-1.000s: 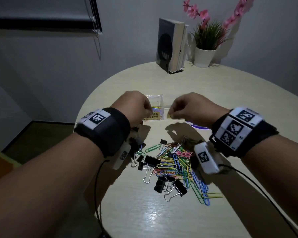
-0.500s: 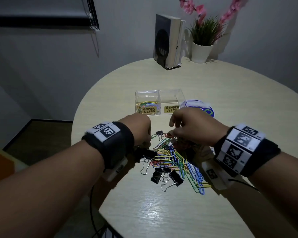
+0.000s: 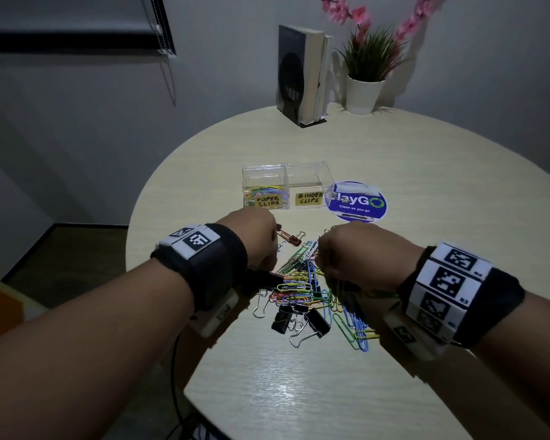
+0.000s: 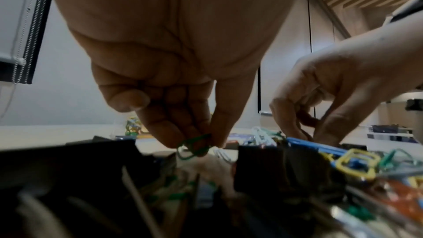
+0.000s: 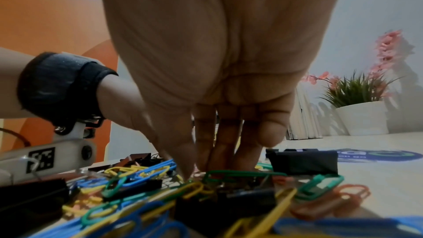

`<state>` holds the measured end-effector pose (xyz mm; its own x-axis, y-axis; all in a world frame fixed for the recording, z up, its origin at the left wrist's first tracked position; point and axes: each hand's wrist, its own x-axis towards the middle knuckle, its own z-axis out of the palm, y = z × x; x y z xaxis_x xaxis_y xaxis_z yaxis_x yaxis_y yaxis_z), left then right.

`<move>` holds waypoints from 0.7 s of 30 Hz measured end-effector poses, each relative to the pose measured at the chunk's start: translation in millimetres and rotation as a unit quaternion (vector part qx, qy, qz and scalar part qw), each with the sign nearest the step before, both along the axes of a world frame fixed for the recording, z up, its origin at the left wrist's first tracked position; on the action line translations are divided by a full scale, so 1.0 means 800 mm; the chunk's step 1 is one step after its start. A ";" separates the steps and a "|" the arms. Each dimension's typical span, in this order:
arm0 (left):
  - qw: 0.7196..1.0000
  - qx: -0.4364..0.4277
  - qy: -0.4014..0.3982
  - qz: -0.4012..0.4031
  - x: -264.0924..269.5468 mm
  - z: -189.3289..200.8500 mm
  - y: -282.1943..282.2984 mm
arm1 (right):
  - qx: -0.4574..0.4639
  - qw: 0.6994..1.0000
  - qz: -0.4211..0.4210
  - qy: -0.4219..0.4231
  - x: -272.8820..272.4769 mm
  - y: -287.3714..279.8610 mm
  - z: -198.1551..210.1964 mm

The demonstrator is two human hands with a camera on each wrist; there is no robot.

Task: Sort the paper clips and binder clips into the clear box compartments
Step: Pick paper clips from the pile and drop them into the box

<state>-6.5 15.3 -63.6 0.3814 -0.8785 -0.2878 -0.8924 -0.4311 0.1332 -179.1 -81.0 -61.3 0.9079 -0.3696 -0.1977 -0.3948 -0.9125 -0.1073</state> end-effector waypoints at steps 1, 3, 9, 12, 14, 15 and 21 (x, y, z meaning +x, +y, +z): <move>1.000 -0.018 0.002 0.003 0.001 0.001 0.001 | 0.007 1.000 -0.006 -0.006 -0.001 0.000 -0.001; 0.999 -0.044 0.005 0.006 0.001 0.001 0.002 | 0.020 1.000 -0.018 -0.012 -0.001 0.000 -0.002; 1.000 -0.010 0.015 0.004 -0.010 -0.008 -0.002 | 0.010 1.000 0.003 -0.013 0.002 0.000 -0.006; 1.000 0.000 0.022 -0.002 -0.012 -0.009 -0.005 | -0.020 0.999 0.016 -0.029 0.001 0.002 -0.006; 1.000 0.009 0.018 -0.013 -0.014 -0.008 -0.006 | -0.053 0.997 0.036 -0.034 0.002 0.003 -0.003; 1.000 0.012 0.012 -0.018 -0.016 -0.008 -0.006 | -0.068 0.996 0.049 -0.035 0.002 0.004 -0.001; 0.999 -0.049 0.018 0.003 -0.013 0.004 0.003 | -0.044 0.996 0.027 -0.078 0.000 -0.005 0.007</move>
<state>-17.1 18.0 -60.6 0.3786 -0.9004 -0.2142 -0.8833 -0.4206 0.2071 -178.9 -84.8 -55.6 0.9443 -0.3284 -0.0218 -0.3291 -0.9407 -0.0826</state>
